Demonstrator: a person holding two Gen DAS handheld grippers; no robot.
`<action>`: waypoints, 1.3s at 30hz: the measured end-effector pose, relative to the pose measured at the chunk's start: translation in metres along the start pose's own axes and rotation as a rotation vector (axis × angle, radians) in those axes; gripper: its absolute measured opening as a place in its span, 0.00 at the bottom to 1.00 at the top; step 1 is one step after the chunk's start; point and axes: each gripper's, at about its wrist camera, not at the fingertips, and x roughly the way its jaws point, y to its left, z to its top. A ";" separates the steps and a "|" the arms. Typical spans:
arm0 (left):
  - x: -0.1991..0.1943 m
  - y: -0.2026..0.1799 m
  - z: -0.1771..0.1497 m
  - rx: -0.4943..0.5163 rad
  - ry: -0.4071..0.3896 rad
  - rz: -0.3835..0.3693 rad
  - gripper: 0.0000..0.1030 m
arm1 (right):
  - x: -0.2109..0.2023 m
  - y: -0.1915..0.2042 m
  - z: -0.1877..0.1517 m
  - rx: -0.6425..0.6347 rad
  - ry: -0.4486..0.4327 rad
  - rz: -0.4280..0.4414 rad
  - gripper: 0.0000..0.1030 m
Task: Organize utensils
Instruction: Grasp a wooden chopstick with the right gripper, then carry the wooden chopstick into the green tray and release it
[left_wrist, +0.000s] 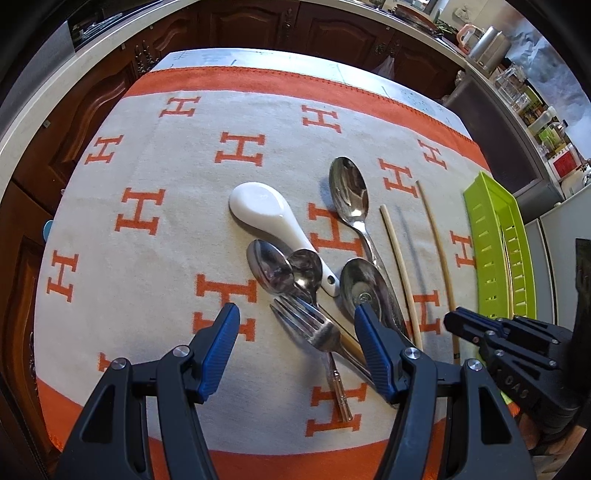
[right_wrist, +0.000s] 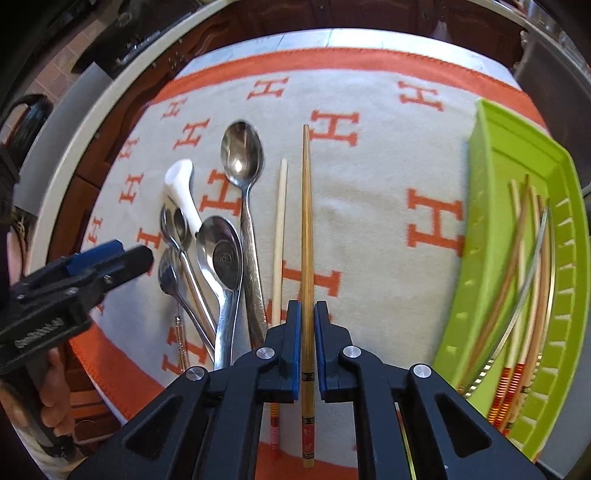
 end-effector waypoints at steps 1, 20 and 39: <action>0.000 -0.002 0.001 0.004 0.003 -0.004 0.61 | -0.006 -0.004 -0.001 0.014 -0.010 0.009 0.06; 0.035 -0.095 0.038 0.100 0.155 -0.116 0.49 | -0.114 -0.139 -0.049 0.305 -0.187 -0.061 0.06; 0.075 -0.119 0.031 0.110 0.252 -0.065 0.36 | -0.092 -0.149 -0.056 0.333 -0.198 -0.054 0.16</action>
